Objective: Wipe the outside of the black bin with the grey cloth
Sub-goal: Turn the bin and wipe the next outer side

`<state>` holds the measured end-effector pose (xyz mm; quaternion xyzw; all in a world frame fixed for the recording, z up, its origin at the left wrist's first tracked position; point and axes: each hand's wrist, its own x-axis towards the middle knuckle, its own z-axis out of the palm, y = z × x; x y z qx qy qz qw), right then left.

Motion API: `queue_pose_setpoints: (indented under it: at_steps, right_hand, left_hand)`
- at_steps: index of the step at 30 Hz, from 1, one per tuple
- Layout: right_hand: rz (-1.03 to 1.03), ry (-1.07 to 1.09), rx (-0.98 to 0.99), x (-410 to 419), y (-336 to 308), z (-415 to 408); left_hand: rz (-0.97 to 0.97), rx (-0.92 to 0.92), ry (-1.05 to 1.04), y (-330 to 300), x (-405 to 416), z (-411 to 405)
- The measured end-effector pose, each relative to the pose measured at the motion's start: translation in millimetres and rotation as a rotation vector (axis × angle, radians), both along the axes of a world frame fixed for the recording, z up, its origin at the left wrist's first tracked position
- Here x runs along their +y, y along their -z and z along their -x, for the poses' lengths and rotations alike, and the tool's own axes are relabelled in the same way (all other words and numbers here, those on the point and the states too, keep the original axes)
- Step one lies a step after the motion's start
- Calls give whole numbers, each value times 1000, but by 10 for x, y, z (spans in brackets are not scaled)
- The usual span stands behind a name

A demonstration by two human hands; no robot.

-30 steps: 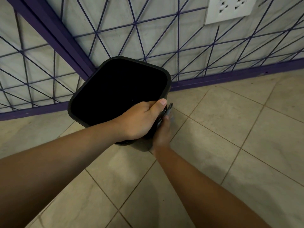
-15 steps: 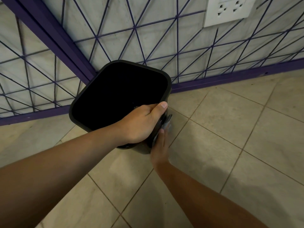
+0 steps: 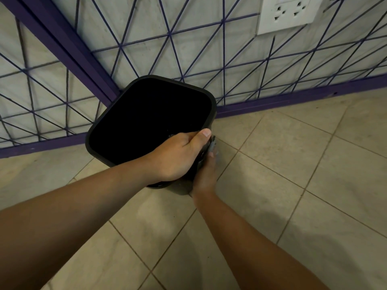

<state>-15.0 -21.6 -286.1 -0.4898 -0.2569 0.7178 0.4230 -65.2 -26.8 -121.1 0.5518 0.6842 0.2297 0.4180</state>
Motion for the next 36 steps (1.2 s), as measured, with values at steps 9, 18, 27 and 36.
queue_pose_setpoints:
  at_steps: [9, 18, 27, 36]
  right_hand:
    - [-54, -36, -31, -49, 214, 27]
    - [-2, -70, 22, -107, 93, -32]
    - [-1, -53, -7, -144, -9, -11]
    - [13, -60, 6, -99, 261, -1]
  left_hand:
    - [-4, 20, -4, 22, 0, 18]
    - [26, 22, -22, 25, 3, 13]
    - [17, 20, 10, 26, 9, 27]
    - [15, 23, 4, 24, 11, 12]
